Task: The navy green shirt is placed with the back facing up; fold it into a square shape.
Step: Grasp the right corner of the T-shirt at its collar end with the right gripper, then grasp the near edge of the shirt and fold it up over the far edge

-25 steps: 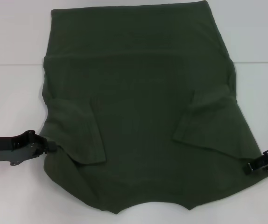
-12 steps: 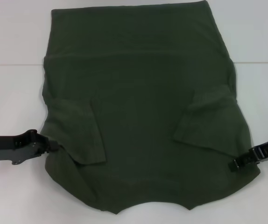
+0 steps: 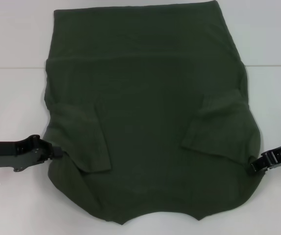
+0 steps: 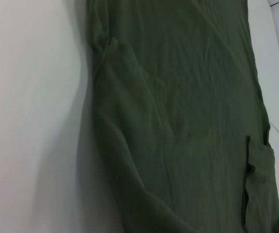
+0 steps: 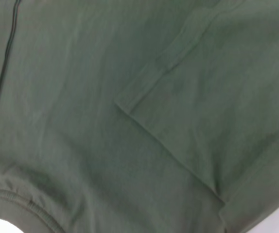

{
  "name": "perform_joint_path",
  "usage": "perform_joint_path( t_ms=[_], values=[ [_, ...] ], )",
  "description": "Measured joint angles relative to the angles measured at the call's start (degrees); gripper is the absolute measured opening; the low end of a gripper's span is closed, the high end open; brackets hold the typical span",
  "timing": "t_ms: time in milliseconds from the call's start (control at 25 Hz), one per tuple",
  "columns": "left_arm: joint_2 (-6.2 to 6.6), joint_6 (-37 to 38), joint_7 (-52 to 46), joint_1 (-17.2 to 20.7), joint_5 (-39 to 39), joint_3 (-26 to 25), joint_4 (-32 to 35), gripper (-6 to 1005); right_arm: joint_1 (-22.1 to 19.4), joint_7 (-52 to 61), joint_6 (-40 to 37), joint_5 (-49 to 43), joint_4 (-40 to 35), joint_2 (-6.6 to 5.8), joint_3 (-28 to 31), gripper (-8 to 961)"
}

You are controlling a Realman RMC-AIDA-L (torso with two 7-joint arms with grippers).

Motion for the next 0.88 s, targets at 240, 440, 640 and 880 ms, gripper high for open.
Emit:
perform_joint_path(
  t_ms=[240,440,640,880],
  values=[
    [0.0,0.2,0.2,0.01,-0.02,-0.11,0.0,15,-0.27,0.0,-0.31,0.09,0.04,-0.22,0.27,331],
    [0.37,1.74,0.64,0.05,-0.02,0.07,0.16,15,-0.66,-0.29,-1.28,0.19,-0.19,-0.42,0.86,159],
    [0.86,3.87,0.67,0.16,0.76,0.09,0.76,15,-0.67,-0.92,-2.94,0.28,-0.28,-0.99,1.67,46],
    [1.15,9.25,0.7,1.29,3.84,0.19,4.19,15,-0.5,-2.24,-7.78,0.33,-0.35,-1.94,1.84,52]
  ],
)
